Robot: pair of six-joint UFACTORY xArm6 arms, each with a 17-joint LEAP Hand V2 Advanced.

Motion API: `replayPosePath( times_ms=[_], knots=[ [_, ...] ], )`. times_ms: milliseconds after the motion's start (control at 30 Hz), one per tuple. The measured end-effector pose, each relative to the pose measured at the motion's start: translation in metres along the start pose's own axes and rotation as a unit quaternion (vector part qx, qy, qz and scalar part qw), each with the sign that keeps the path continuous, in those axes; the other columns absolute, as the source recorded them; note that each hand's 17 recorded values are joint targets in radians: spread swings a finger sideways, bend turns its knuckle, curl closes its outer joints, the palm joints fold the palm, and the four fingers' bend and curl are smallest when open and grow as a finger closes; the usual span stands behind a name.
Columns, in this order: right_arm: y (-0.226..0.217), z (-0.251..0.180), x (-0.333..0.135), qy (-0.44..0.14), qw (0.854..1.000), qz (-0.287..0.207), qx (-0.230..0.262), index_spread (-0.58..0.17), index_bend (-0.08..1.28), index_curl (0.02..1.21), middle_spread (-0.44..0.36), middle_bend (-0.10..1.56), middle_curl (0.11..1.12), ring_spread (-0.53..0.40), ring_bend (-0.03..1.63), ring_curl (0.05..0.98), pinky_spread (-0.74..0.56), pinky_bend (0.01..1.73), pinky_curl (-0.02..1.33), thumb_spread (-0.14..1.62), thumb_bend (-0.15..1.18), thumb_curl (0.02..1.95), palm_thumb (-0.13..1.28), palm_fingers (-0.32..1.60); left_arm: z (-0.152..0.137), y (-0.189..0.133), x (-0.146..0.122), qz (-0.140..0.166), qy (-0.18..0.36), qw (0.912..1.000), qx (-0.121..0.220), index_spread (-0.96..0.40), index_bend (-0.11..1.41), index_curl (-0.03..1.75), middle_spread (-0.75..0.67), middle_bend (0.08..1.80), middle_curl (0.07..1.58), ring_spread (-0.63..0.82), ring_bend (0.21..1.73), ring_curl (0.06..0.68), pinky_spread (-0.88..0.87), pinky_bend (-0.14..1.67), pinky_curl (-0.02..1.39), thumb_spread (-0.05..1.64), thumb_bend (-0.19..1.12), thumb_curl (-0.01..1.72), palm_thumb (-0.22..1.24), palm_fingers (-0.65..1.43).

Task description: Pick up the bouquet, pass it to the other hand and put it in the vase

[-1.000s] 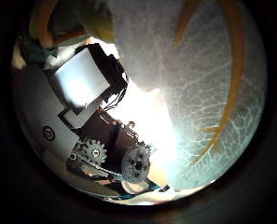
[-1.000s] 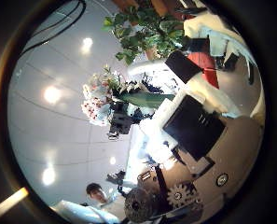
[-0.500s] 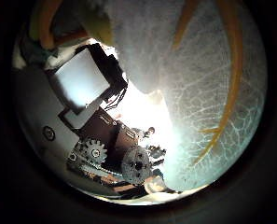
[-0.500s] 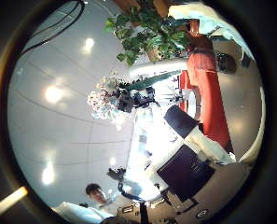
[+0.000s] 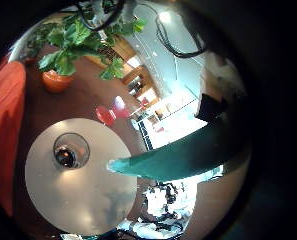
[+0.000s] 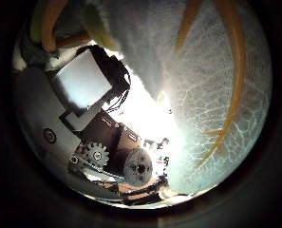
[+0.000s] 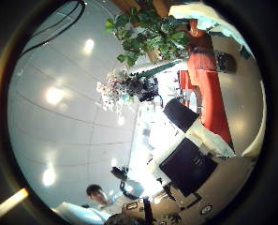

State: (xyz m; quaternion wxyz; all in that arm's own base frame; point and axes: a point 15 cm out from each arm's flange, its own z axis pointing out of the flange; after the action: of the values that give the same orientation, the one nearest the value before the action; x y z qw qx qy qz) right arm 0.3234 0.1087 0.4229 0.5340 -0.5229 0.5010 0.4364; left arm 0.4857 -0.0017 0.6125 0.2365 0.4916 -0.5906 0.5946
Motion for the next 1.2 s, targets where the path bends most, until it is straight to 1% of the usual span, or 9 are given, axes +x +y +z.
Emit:
replayPosePath(
  times_ms=[233, 333, 500, 667, 867, 1067, 1200],
  knots=[
    [0.001, 0.001, -0.001, 0.001, 1.000, -0.001, 0.000, -0.377, 0.51, 0.55, -0.122, 0.70, 0.50, -0.219, 1.03, 0.414, 0.07, 0.62, 0.60, 1.04, -0.02, 0.60, 0.79, 0.44, 0.001, -0.007, -0.034, -0.024, -0.006, 0.9997, -0.002, -0.62, 0.92, 1.04, -0.42, 1.34, 0.82, -0.38, 1.55, 0.607, -0.65, 1.11, 1.27, 1.07, -0.01, 0.77, 0.98, 1.09],
    [0.001, 0.001, 0.000, 0.001, 1.000, -0.001, 0.000, -0.376, 0.51, 0.55, -0.126, 0.69, 0.50, -0.220, 1.03, 0.412, 0.07, 0.61, 0.60, 1.04, -0.02, 0.59, 0.80, 0.45, 0.002, -0.011, -0.050, -0.031, -0.013, 0.9994, 0.002, -0.62, 0.91, 1.04, -0.42, 1.34, 0.81, -0.38, 1.54, 0.607, -0.65, 1.10, 1.29, 1.07, -0.01, 0.77, 0.98, 1.10],
    [0.001, 0.001, 0.000, 0.001, 1.000, -0.001, 0.000, -0.378, 0.51, 0.55, -0.133, 0.70, 0.50, -0.229, 1.03, 0.407, 0.07, 0.59, 0.59, 1.03, -0.02, 0.58, 0.80, 0.47, 0.009, -0.013, -0.076, -0.041, -0.030, 0.9987, -0.002, -0.63, 0.90, 1.05, -0.42, 1.34, 0.81, -0.38, 1.54, 0.607, -0.66, 1.08, 1.32, 1.08, -0.01, 0.77, 0.98, 1.10],
    [0.000, 0.000, 0.001, 0.000, 1.000, -0.001, 0.001, -0.377, 0.51, 0.55, -0.138, 0.70, 0.50, -0.237, 1.03, 0.403, 0.08, 0.58, 0.58, 1.03, -0.02, 0.58, 0.81, 0.49, 0.012, -0.013, -0.097, -0.052, -0.036, 0.9980, -0.005, -0.63, 0.89, 1.05, -0.41, 1.34, 0.81, -0.38, 1.54, 0.608, -0.67, 1.07, 1.33, 1.08, -0.01, 0.78, 0.98, 1.10],
    [0.000, -0.001, 0.001, 0.000, 1.000, -0.001, 0.003, -0.380, 0.50, 0.55, -0.142, 0.70, 0.50, -0.240, 1.03, 0.399, 0.08, 0.57, 0.57, 1.03, -0.02, 0.58, 0.81, 0.50, 0.018, -0.016, -0.106, -0.054, -0.039, 0.9978, -0.003, -0.64, 0.89, 1.06, -0.41, 1.34, 0.81, -0.39, 1.54, 0.609, -0.68, 1.06, 1.35, 1.09, -0.01, 0.78, 0.97, 1.10],
    [0.001, 0.000, 0.004, -0.001, 1.000, 0.002, 0.003, -0.377, 0.50, 0.56, -0.144, 0.71, 0.51, -0.242, 1.03, 0.398, 0.08, 0.56, 0.56, 1.03, -0.02, 0.57, 0.81, 0.52, 0.026, -0.012, -0.119, -0.060, -0.046, 0.9970, -0.015, -0.64, 0.88, 1.07, -0.42, 1.34, 0.80, -0.39, 1.53, 0.613, -0.69, 1.06, 1.37, 1.09, -0.01, 0.77, 0.96, 1.09],
    [0.001, 0.000, 0.003, -0.001, 1.000, 0.001, 0.003, -0.376, 0.50, 0.56, -0.145, 0.72, 0.51, -0.243, 1.02, 0.395, 0.08, 0.55, 0.56, 1.03, -0.02, 0.57, 0.81, 0.53, 0.026, -0.012, -0.124, -0.066, -0.046, 0.9966, -0.016, -0.64, 0.87, 1.07, -0.42, 1.34, 0.81, -0.39, 1.54, 0.616, -0.69, 1.05, 1.37, 1.08, -0.02, 0.76, 0.94, 1.08]
  ],
)
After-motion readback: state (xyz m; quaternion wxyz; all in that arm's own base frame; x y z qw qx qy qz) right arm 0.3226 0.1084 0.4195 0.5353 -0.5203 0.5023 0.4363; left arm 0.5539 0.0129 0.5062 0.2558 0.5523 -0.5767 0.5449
